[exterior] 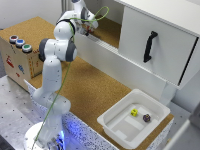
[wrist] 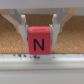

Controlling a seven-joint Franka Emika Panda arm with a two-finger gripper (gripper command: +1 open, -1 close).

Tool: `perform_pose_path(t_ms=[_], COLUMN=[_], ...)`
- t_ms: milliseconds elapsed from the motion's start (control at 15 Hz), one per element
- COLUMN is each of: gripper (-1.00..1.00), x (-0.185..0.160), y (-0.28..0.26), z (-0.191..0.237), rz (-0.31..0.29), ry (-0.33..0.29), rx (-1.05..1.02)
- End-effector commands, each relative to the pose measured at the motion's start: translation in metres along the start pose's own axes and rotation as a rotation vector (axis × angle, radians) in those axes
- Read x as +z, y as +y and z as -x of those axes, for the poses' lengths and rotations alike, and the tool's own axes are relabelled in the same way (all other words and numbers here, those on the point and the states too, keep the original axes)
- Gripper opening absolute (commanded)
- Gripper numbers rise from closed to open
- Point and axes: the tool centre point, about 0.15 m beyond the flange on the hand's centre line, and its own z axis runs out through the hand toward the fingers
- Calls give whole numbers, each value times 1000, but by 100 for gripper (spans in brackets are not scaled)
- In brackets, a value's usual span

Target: Put the grasped pink object inside the box

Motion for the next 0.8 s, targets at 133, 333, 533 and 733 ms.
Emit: perform_pose_path(t_ms=[133,333,533,733], gripper=[-100,-100,-100,-100], x=[-44,-18,-1,17], y=[89,120,170,227], z=[128,147,158,170], rz=[25,-126,-174,-184], ry=[78,55,42,21], rx=[89,23,-60,-122])
